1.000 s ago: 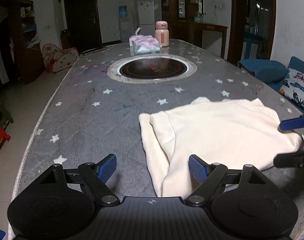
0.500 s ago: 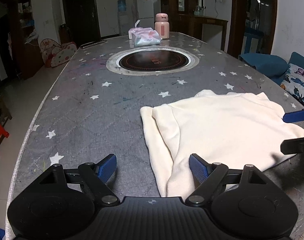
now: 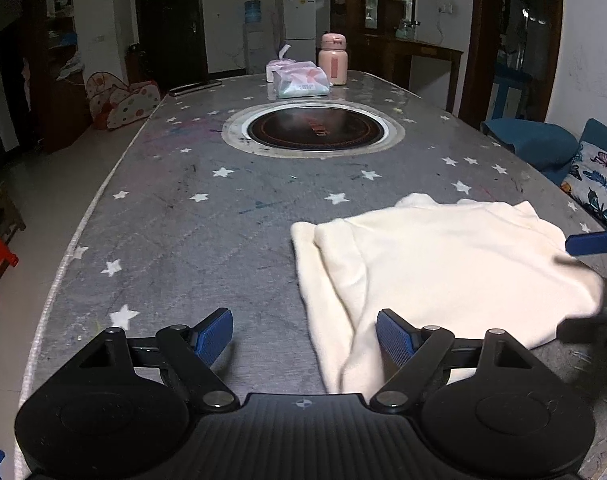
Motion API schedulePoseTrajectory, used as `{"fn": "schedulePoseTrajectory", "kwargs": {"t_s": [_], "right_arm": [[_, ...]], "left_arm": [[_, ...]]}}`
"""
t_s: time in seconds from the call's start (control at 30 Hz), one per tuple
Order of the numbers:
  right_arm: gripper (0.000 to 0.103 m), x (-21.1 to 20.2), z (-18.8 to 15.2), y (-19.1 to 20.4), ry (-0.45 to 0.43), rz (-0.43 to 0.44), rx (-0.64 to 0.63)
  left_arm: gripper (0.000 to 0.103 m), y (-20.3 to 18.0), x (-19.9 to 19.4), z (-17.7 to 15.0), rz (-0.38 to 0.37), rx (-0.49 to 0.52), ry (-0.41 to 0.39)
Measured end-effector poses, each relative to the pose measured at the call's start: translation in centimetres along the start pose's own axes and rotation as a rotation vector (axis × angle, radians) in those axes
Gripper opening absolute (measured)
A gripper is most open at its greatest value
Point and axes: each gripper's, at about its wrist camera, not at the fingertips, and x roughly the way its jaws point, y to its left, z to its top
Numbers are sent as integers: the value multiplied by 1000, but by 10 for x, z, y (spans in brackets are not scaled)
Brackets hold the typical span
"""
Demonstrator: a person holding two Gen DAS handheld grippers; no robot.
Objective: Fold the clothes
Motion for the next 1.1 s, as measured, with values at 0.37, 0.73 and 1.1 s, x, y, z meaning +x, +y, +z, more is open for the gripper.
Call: {"fn": "schedulePoseTrajectory", "kwargs": {"t_s": [0.37,0.73,1.1], "right_arm": [[78,32,21,80,59,94,-294],[33,68,19,154,88,33,-585],[6,40,44,114,30,131,-299]], "left_arm": [[82,38,-1,5,14,-137,34],[82,58,3,4,-120,-339,81],[80,55,27,10,-295,-546,168]]}}
